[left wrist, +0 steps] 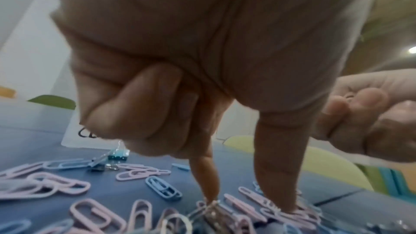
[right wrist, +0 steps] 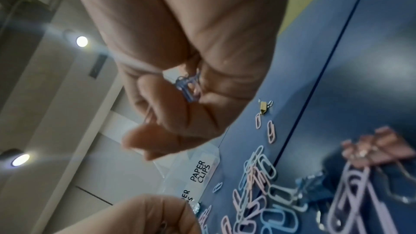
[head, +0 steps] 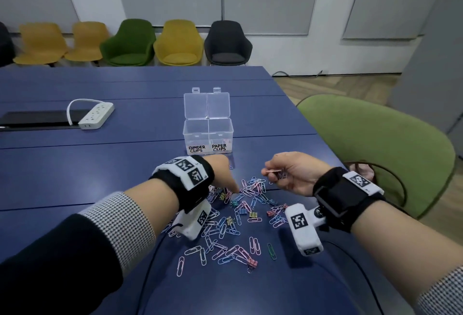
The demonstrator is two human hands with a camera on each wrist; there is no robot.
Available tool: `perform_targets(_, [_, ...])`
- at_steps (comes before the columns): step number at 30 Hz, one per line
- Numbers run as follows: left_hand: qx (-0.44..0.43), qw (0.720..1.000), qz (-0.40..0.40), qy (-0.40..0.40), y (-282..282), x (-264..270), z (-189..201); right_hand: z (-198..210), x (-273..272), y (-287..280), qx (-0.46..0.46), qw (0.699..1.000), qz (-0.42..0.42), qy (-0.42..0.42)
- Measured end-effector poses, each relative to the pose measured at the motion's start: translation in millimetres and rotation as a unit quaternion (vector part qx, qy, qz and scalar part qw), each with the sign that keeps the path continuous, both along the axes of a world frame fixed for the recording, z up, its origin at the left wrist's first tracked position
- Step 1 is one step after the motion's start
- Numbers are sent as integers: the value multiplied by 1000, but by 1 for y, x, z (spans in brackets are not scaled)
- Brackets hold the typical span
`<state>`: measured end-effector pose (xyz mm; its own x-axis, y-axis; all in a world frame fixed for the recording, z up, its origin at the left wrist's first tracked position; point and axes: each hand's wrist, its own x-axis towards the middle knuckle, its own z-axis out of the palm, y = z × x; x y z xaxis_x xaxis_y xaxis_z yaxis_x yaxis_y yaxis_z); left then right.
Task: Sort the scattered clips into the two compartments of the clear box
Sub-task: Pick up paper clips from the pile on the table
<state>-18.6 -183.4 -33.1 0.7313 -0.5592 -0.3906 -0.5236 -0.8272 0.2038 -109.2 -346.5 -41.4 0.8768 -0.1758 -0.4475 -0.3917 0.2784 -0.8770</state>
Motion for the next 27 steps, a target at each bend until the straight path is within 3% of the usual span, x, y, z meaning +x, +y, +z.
perform_targets(4, [86,995,-49,-19,-9,-5,1,0,8,-2,-40,999,25,16])
perform_targets(6, [107,991,-71,-38,-13,-8,3,0,13,-3,-136,988,53,46])
perform_targets(7, [112,990,-77,-45,-15,-9,3,1,15,-2,-244,963,88,70])
perform_targets(8, [116,989,-82,-49,-17,-9,3,3,17,0,-375,912,140,96])
perform_targets(10, [121,988,-83,-52,-18,-8,3,4,20,9,-585,766,230,132])
perform_targets(11, [120,988,-85,-53,-19,-8,2,3,21,15,-631,720,252,143])
perform_targets(13, [121,987,-87,-53,-19,-7,1,-3,27,24,-662,679,279,151])
perform_targets(22, [120,986,-103,-51,-14,-1,-5,-5,41,48,-704,614,327,142])
perform_targets(27, [79,994,-71,-35,1,2,6,-9,39,42,-694,630,326,119])
